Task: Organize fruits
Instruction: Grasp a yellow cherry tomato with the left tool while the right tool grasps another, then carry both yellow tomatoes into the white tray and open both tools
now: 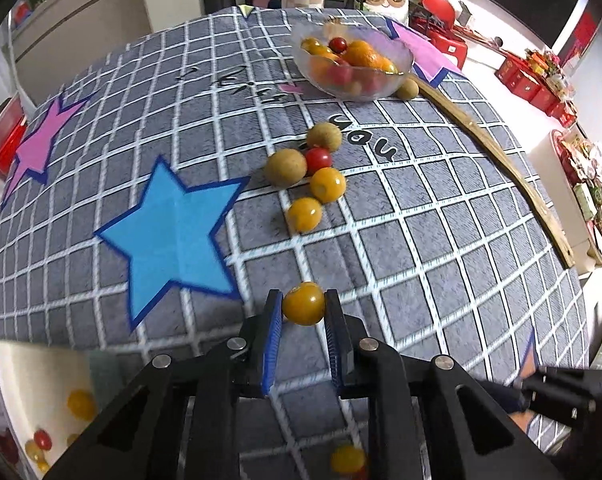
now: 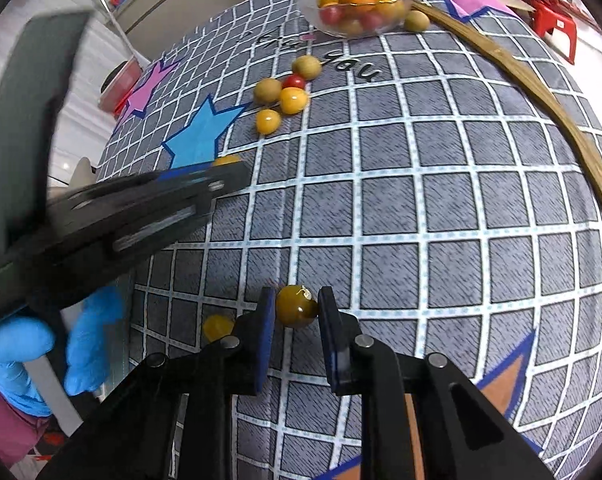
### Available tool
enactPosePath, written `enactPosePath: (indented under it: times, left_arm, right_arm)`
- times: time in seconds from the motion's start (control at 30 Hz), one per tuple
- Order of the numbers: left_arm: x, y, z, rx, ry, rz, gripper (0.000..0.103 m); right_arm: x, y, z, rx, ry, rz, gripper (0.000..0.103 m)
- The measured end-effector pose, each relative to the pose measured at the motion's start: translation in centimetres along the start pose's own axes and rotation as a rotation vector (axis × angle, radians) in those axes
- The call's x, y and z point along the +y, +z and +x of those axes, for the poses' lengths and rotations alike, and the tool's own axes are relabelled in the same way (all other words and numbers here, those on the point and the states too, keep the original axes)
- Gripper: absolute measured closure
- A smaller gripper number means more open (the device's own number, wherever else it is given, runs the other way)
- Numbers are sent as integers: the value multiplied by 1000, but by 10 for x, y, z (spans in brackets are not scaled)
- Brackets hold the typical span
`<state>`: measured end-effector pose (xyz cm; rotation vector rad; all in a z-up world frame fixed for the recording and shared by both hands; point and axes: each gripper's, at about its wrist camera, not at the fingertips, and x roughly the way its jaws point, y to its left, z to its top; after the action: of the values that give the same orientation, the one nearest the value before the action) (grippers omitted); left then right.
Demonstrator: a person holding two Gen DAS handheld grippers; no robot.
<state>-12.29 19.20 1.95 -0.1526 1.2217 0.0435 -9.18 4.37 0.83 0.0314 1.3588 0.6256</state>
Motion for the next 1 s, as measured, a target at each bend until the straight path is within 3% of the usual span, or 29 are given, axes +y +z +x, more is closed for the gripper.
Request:
enactPosePath:
  times: [0.4,1.0]
  left_arm:
    - [43,-44,-49,-30,40,-122,81]
    - [149,-143,-106,-38,202,-380,81]
  right_arm:
    - [10,-3,-14,24,15,-15,79]
    - [124,9,1,70,99,-220,79]
